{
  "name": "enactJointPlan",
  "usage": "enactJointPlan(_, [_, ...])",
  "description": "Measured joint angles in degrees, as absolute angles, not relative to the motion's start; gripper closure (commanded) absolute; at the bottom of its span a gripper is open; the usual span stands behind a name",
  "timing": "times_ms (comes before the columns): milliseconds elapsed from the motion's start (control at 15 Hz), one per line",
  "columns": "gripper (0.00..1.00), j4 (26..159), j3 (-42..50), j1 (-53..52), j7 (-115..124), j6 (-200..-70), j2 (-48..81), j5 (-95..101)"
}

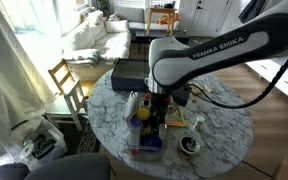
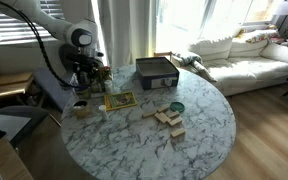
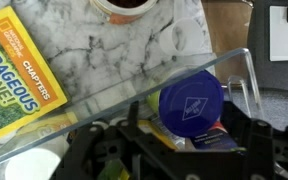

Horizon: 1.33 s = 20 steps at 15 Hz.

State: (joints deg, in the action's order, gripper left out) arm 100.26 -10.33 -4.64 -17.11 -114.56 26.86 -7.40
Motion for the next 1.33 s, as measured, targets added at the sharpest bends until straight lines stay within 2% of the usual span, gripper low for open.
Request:
enactJointPlan(600, [0.0, 102.7, -9.9, 1.6, -30.3, -107.2, 11.4, -19.7])
enactJointPlan(1000, [0.0, 109.4, -5.4, 2.5, -37.3, -105.5, -2.9, -29.1])
enactJointPlan(1333, [0.0, 109.7, -4.5, 1.6, -37.4, -105.5, -3.5, -29.4])
